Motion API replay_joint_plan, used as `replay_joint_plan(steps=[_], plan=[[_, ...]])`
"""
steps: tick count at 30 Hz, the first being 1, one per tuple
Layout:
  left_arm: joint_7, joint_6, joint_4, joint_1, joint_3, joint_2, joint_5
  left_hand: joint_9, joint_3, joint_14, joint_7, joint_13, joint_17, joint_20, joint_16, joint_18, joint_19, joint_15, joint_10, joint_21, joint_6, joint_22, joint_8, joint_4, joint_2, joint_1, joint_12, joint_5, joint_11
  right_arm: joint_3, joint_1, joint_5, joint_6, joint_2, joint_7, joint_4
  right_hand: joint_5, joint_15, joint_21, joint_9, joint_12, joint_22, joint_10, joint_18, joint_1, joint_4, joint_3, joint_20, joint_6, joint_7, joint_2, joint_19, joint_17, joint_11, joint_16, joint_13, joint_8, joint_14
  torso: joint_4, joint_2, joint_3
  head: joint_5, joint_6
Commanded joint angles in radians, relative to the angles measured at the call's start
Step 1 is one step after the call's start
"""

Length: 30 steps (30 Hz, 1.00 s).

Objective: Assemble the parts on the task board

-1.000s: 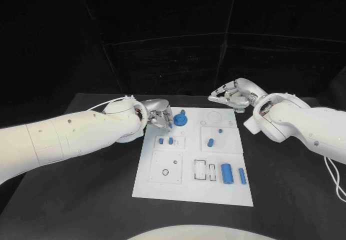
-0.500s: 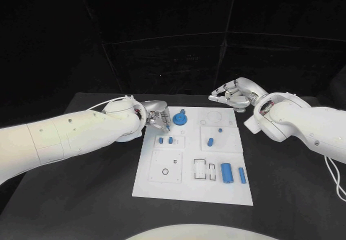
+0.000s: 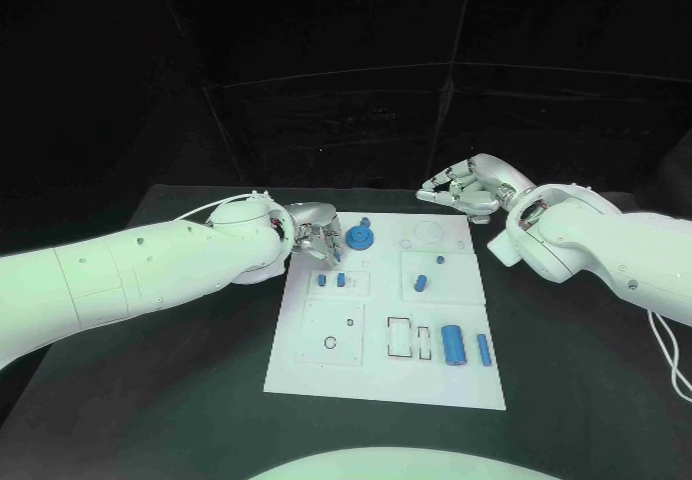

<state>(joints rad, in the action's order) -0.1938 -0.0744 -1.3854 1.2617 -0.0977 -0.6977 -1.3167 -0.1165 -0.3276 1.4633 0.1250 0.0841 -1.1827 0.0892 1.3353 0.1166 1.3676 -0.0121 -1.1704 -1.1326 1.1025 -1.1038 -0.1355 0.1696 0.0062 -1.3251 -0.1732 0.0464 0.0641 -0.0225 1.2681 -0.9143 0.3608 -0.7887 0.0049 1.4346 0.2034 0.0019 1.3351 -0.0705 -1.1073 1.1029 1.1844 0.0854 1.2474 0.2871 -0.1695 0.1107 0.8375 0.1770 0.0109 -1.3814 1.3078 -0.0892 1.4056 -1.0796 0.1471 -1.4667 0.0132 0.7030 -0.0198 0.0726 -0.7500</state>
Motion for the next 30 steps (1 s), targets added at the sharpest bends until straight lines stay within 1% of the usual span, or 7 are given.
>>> replay_joint_plan(steps=[1,8,11,17,20,25,30], plan=[[-0.005,0.024,0.000,0.000,0.000,0.001,0.010,-0.001,-0.004,0.002,-0.002,-0.002,-0.001,-0.002,-0.003,-0.008,0.006,-0.003,-0.005,-0.002,0.007,0.000,0.005,0.000,0.003,0.010,0.006,0.001,0.000,0.001,0.001,0.002,-0.004,0.000,0.007,0.001,0.002,0.005,-0.006,0.000,-0.004,0.001,-0.002,0.005,0.000,0.001,-0.005,-0.001,-0.005,0.000,0.012,0.005,0.035,0.000,-0.003,-0.001,0.004,-0.045,0.0002,0.000,-0.0004,0.000,0.000],[-0.011,0.028,0.004,0.000,0.000,0.006,0.011,-0.001,-0.005,0.001,-0.002,-0.002,0.000,-0.002,-0.003,-0.008,0.006,-0.003,-0.005,-0.002,0.007,-0.001,0.005,0.000,0.002,0.010,0.006,0.001,0.000,0.001,0.001,0.002,-0.004,0.001,0.007,0.001,0.002,0.005,-0.006,0.000,-0.004,0.001,-0.002,0.005,0.000,0.001,-0.005,-0.001,-0.005,0.000,0.012,0.005,0.035,0.000,-0.003,-0.001,0.004,-0.045,-0.0003,0.000,-0.0008,0.001,-0.001],[-0.014,0.031,0.005,0.000,0.000,0.009,0.011,-0.001,-0.005,0.001,-0.002,-0.002,0.000,-0.002,-0.003,-0.008,0.006,-0.003,-0.005,-0.002,0.007,-0.001,0.005,0.000,0.002,0.010,0.006,0.001,0.000,0.001,0.001,0.002,-0.004,0.001,0.007,0.001,0.002,0.005,-0.006,0.000,-0.004,0.001,-0.002,0.005,0.000,0.001,-0.005,-0.001,-0.005,0.000,0.012,0.005,0.035,0.000,-0.003,-0.001,0.004,-0.045,-0.0003,0.001,-0.0004,0.000,-0.001],[-0.026,0.041,0.017,0.000,0.000,0.014,0.011,0.000,-0.005,0.001,-0.002,-0.002,0.000,-0.002,-0.003,-0.008,0.006,-0.003,-0.005,-0.003,0.007,-0.002,0.005,0.000,0.000,0.011,0.007,0.001,0.001,0.001,0.001,0.002,-0.004,0.001,0.007,0.001,0.002,0.005,-0.006,0.000,-0.004,0.001,-0.002,0.005,0.000,0.001,-0.005,-0.001,-0.005,0.000,0.012,0.005,0.035,0.000,-0.003,-0.001,0.004,-0.045,0.0000,0.000,-0.0010,0.000,-0.003],[-0.031,0.046,0.023,0.000,0.000,0.017,0.011,0.000,-0.006,0.001,-0.002,-0.002,0.001,-0.002,-0.004,-0.008,0.006,-0.003,-0.005,-0.003,0.007,-0.002,0.006,0.000,-0.001,0.011,0.008,0.001,0.001,0.001,0.001,0.002,-0.004,0.001,0.007,0.001,0.002,0.004,-0.006,0.000,-0.005,0.001,-0.001,0.005,0.002,0.002,-0.008,-0.001,-0.003,-0.001,0.016,0.004,0.034,0.001,-0.004,-0.001,0.006,-0.046,0.0000,0.000,-0.0005,0.000,-0.003],[-0.034,0.055,0.034,-0.001,0.000,0.022,0.011,0.000,-0.006,0.001,-0.001,-0.002,0.000,-0.002,-0.003,-0.008,0.006,-0.003,-0.005,-0.002,0.006,-0.002,0.006,0.000,-0.001,0.012,0.008,0.001,0.001,0.001,0.001,0.002,-0.005,0.001,0.006,0.000,0.002,0.004,-0.006,0.000,-0.005,0.001,-0.001,0.005,0.002,0.002,-0.008,-0.001,-0.003,-0.001,0.016,0.004,0.034,0.001,-0.004,-0.001,0.006,-0.046,0.0002,0.000,0.0000,-0.002,-0.003],[-0.032,0.057,0.042,-0.003,0.000,0.030,0.011,0.000,-0.007,0.001,-0.001,-0.002,0.000,-0.002,-0.003,-0.008,0.005,-0.003,-0.004,-0.001,0.006,0.000,0.007,0.000,-0.001,0.011,0.009,0.001,0.001,0.000,0.001,0.002,-0.007,0.001,0.006,-0.001,0.002,0.004,-0.006,0.000,-0.006,0.001,-0.001,0.005,0.002,0.002,-0.009,-0.001,-0.003,-0.001,0.017,0.004,0.034,0.001,-0.004,-0.001,0.006,-0.046,-0.0008,0.000,0.0001,0.000,-0.004]])
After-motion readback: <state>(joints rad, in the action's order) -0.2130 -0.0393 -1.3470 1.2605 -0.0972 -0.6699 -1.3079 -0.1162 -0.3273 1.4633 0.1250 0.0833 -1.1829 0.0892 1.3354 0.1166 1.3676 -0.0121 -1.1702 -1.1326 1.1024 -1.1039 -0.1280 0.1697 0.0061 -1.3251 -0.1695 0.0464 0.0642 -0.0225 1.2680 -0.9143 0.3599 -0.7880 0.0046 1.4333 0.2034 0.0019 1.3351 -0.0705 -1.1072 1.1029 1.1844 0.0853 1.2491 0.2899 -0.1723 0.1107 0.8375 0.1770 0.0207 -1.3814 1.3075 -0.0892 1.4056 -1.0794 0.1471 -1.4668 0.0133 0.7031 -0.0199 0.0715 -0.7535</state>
